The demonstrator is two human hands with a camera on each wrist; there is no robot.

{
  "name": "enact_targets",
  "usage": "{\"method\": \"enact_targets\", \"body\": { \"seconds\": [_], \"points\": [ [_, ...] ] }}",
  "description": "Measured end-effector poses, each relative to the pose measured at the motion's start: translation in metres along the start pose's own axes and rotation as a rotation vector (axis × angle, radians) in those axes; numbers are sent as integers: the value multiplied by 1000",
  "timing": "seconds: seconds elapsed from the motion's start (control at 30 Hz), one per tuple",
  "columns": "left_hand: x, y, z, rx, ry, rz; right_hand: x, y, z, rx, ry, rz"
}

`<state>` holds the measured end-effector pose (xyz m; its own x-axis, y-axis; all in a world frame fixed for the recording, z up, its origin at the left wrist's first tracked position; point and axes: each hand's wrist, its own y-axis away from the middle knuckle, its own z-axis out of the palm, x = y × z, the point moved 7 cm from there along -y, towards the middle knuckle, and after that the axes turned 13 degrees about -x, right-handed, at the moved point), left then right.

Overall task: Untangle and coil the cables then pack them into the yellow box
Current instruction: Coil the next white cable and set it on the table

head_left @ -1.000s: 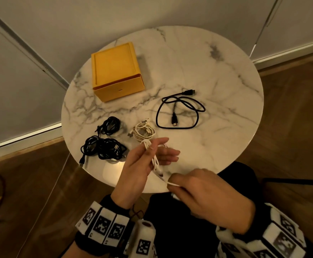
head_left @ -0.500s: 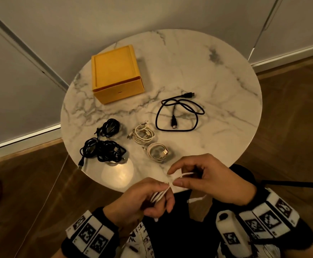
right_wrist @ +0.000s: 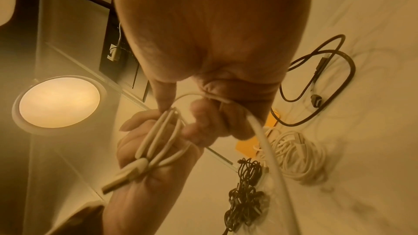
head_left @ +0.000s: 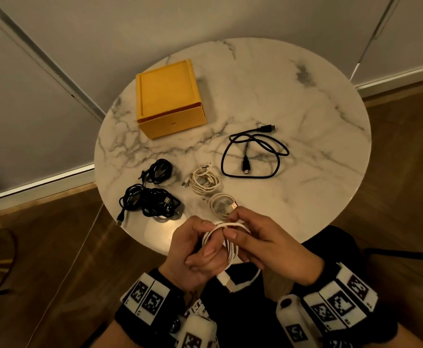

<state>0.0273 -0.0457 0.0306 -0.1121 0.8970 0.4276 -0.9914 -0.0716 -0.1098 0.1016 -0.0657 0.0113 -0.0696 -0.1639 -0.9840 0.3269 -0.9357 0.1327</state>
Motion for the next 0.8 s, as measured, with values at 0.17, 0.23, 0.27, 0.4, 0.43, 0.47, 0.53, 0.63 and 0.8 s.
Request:
{"method": "enact_targets", "body": {
  "seconds": [0.17, 0.23, 0.27, 0.4, 0.43, 0.47, 0.53, 0.63, 0.8],
  "points": [
    [7, 2, 0, 32, -26, 37, -10, -6, 8, -39, 41, -75],
    [8, 1, -1, 48, 2, 33, -12, -5, 8, -16, 51, -111],
    [8, 0, -2, 56, 17, 28, -13, -5, 7, -10, 61, -130],
    [5, 5, -17, 117, 16, -6, -9, -3, 10, -4, 83, -138],
    [4, 7, -21, 160, -6, -16, -8, -3, 10, 3, 118, -131],
    [4, 9, -24, 225, -36, -29, -6, -4, 11, 13, 162, -123],
    [5, 13, -31, 426, -114, -54, -4, -4, 11, 44, 232, -116],
    [10, 20, -35, 619, -248, -85, -5, -3, 8, 81, 289, -135],
    [14, 26, -30, 447, -335, -132, -5, -1, 15, 26, 369, -130]
  ]
}}
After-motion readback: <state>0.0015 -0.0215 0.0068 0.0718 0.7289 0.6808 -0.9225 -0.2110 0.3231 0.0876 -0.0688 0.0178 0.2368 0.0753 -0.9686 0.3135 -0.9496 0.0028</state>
